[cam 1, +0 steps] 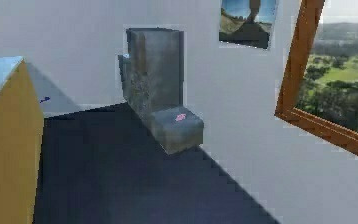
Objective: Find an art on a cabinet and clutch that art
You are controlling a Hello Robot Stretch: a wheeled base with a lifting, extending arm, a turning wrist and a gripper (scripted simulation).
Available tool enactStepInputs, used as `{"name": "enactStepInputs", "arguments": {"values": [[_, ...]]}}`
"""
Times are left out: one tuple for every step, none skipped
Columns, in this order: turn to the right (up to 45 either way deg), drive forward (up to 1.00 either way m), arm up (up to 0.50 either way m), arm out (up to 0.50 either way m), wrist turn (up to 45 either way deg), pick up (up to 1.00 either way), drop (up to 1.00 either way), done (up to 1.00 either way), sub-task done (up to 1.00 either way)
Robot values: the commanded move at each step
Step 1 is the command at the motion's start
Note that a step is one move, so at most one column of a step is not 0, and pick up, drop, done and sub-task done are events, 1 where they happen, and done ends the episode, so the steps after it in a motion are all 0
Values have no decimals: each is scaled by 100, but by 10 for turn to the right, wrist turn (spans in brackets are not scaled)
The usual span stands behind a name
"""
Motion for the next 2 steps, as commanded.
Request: {"name": "enactStepInputs", "arguments": {"values": [[0, 95, 0, 0, 0, 0, 0, 0, 0], [-450, 0, 0, 0, 0, 0, 0, 0, 0]]}}
